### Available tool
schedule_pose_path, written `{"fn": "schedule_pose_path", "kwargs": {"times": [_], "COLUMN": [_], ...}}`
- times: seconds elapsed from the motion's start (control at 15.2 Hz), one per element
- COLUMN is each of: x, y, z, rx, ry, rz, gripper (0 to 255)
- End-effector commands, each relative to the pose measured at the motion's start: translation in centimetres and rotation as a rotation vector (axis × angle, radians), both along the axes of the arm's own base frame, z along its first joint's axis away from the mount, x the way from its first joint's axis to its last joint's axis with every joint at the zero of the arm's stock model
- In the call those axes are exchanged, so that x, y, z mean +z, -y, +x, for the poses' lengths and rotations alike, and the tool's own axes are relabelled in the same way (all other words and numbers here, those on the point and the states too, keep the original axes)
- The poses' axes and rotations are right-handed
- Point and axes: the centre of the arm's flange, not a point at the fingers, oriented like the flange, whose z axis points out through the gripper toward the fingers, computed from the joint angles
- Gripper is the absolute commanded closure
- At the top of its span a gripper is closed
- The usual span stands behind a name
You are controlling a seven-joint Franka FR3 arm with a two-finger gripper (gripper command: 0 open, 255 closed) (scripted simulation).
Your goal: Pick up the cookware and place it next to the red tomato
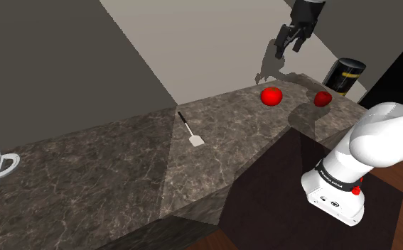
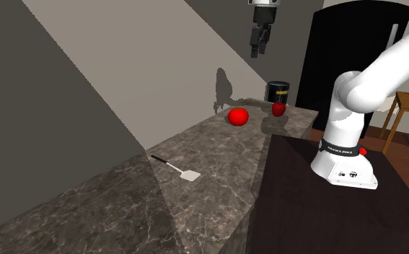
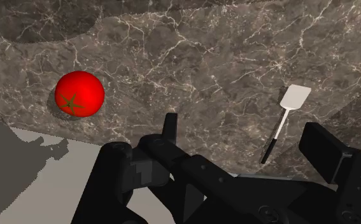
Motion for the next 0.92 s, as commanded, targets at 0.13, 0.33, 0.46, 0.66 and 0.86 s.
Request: {"fn": "schedule_pose_path", "kwargs": {"times": [0.13, 0.33, 0.46, 0.66, 0.86], "x": [-2.0, -5.1, -7.1, -10.2, -13.2], "y": [-0.9, -2.2, -3.1, -4.4, -5.7], "z": [1.4, 3.5, 5.0, 7.1, 9.2], "rx": [-0.006, -0.016, -0.022, -0.031, -0.04], "ry": [0.0, -0.001, -0.001, -0.002, -0.002], "rz": [0.004, 0.009, 0.012, 0.018, 0.023], "gripper": [0, 0, 0, 0, 0]}}
